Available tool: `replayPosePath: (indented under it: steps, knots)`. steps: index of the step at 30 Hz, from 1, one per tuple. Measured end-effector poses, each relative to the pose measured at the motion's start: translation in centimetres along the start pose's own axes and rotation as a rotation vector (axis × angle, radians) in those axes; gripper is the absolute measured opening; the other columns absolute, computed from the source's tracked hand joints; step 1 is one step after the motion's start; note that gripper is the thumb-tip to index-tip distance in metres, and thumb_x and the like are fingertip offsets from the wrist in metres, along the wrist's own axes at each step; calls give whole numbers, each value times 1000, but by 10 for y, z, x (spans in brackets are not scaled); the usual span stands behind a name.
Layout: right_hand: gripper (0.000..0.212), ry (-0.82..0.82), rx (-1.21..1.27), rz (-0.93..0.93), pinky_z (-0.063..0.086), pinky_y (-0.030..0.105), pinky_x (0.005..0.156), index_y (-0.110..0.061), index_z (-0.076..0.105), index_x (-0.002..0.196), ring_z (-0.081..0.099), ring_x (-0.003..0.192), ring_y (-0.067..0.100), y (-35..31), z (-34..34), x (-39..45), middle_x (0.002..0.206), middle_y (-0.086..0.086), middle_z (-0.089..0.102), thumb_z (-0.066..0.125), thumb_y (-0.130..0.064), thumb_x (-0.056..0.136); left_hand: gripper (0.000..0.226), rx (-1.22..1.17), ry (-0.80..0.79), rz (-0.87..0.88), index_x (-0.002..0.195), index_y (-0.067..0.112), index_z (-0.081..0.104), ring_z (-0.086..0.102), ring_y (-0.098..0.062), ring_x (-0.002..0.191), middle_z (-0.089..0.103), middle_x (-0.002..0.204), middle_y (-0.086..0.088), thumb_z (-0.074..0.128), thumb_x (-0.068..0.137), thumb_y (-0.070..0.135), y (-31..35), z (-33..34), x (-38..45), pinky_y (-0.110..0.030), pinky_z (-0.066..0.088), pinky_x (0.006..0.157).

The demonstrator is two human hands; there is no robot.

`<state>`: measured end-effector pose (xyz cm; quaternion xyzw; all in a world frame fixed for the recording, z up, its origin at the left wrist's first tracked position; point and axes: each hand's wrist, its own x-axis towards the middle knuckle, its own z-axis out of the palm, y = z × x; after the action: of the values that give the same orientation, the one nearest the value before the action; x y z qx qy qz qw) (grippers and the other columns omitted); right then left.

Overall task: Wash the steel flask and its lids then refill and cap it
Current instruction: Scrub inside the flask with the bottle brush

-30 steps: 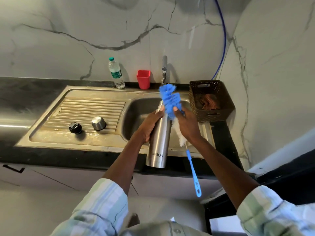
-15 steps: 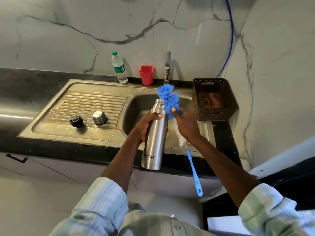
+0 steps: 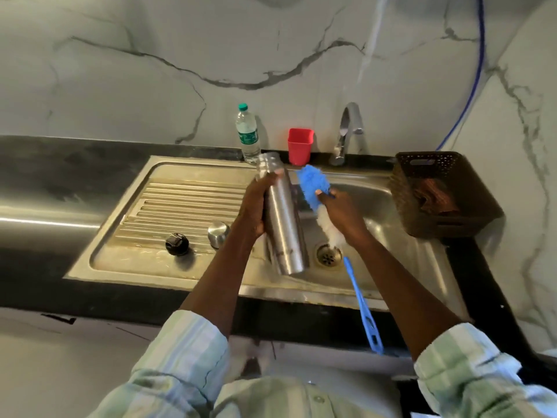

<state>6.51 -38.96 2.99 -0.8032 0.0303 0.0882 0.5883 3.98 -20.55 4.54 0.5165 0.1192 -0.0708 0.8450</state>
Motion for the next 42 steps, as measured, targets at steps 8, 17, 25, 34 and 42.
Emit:
replayPosePath:
  steps: [8,17,25,34,42]
  knots:
    - [27,-33,384,233,33,17,35,-13,54,77,44,31,15,-24,81,34,43,1,48,54,-30,98,53,-386,372,-266,135,8,53,62,-37,109,62,124,-20,60,90,35,66,-106,66,-50,59,75]
    - [24,-193,452,414,29,17,37,-11,50,72,39,36,15,-38,109,71,48,2,43,49,-31,85,52,-633,403,-443,131,-4,50,61,-44,92,55,116,-29,60,94,31,65,-139,101,-56,60,67]
    - [14,-206,544,424,43,22,38,-12,56,75,53,42,11,-32,122,87,54,1,56,56,-18,87,47,-782,420,-527,117,-5,59,62,-39,78,57,93,-28,65,91,33,59,-153,117,-54,58,54]
    - [32,-227,790,430,38,18,35,-5,55,117,52,44,15,-23,123,93,71,11,59,51,-29,96,44,-826,456,-526,117,2,65,62,-37,78,58,92,-25,64,90,36,58,-161,120,-50,59,49]
    - [50,-171,1175,347,60,34,62,-5,52,126,63,86,36,-34,113,99,123,25,52,65,-14,79,58,-814,573,-510,128,5,57,61,-47,89,56,116,-25,37,99,51,54,-155,110,-53,57,50]
